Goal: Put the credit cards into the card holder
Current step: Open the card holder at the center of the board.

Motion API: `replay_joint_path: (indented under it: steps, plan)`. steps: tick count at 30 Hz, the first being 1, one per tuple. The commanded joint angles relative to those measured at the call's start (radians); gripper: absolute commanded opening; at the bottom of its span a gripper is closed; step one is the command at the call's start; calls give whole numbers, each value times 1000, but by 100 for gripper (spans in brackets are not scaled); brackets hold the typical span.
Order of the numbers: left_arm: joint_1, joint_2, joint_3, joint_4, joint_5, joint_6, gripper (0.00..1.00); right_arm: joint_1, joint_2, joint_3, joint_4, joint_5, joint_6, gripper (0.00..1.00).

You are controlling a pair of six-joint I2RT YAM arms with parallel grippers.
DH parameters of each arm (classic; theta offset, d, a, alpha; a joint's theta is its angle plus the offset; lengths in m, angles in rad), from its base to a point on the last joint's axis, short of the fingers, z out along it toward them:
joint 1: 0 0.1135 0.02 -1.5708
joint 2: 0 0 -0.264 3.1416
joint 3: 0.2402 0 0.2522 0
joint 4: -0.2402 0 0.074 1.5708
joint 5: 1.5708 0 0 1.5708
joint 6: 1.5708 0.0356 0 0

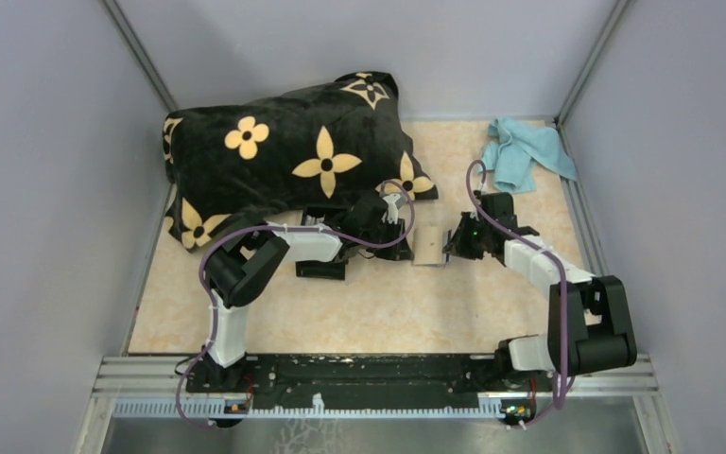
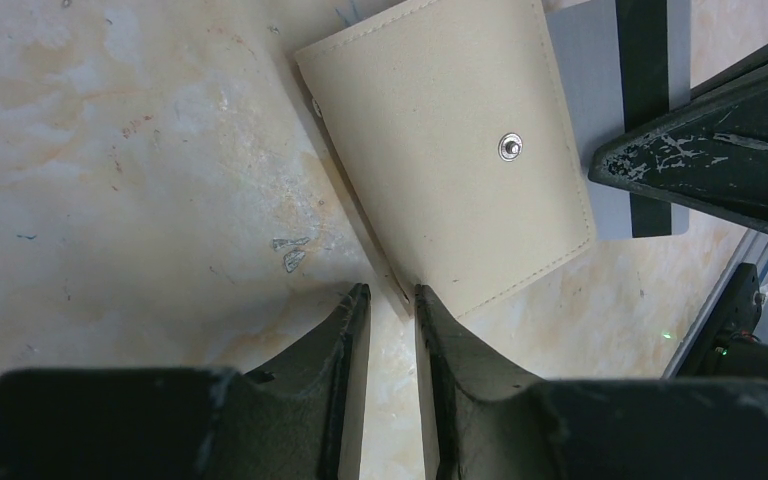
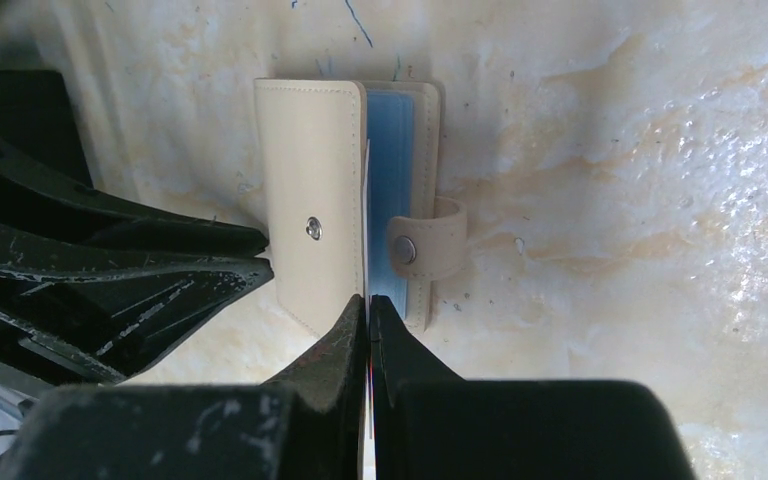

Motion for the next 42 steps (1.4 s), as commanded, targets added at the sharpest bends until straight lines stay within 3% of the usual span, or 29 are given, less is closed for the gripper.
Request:
replay_joint_path:
  steps: [1,23,42]
  plan:
    - [-7,20,1,1,11,0,30,-6,-44,27,24,-25,8,0]
    - [-8,25,-2,-5,56,8,28,-3,-27,-16,172,-165,60,0]
    - [-9,76,26,38,72,11,31,96,-16,-33,216,-189,46,0]
